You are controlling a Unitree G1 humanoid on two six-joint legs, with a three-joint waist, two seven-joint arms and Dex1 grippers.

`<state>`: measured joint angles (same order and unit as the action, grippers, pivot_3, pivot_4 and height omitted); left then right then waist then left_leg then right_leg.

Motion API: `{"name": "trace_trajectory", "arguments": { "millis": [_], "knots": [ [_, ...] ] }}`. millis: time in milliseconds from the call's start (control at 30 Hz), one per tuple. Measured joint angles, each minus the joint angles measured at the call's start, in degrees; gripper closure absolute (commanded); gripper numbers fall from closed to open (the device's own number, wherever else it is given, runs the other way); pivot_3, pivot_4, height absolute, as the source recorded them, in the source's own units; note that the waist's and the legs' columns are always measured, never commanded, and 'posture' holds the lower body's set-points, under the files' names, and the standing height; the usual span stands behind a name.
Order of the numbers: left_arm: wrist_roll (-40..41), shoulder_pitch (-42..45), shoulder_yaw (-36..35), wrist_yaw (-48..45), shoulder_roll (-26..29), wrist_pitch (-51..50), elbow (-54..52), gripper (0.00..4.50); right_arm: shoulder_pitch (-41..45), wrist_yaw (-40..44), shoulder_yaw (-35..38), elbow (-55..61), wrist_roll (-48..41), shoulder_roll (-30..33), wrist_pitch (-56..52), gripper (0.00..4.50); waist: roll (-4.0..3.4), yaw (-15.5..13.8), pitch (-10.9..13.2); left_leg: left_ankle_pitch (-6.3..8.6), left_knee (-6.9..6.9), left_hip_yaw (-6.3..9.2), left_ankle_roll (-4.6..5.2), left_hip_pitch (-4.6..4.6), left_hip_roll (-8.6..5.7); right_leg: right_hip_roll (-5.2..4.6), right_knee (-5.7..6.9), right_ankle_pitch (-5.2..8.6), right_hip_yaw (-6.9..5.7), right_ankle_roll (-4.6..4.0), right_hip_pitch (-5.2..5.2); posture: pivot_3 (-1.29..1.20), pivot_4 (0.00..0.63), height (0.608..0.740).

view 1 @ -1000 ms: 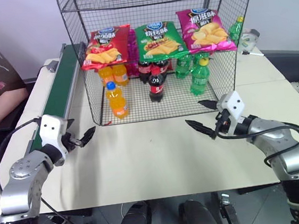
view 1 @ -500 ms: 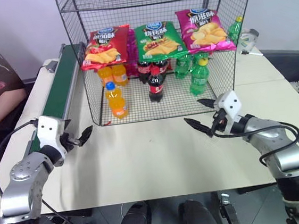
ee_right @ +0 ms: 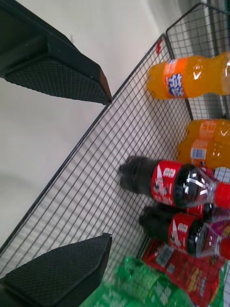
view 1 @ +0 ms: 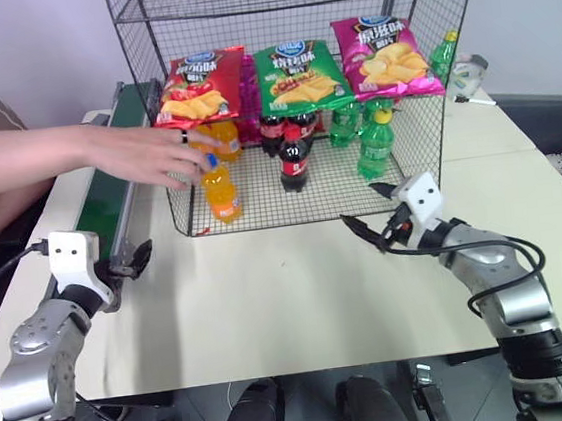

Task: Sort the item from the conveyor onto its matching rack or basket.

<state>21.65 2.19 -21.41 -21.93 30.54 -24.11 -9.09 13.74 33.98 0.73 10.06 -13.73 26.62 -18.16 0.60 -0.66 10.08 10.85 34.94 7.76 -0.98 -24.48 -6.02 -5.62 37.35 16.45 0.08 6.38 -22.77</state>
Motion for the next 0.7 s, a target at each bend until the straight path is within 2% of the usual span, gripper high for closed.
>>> {"name": "trace_trajectory", "arguments": {
  "millis": [700],
  "knots": [
    [-1.18,1.15,-2.43,9.83,-6.45,2.2,0.06,0.05,1.54,-7.72,-1.87,-0.2,3.98,-6.03,3.86,0.0,0.0,0.02,0.0,0.0,0.0,0.0,0.0,0.01,-0.01,0.03,0.01,-0.09,-0.02,0.16,-0.11,0.0,0.15,0.74]
  ]
}}
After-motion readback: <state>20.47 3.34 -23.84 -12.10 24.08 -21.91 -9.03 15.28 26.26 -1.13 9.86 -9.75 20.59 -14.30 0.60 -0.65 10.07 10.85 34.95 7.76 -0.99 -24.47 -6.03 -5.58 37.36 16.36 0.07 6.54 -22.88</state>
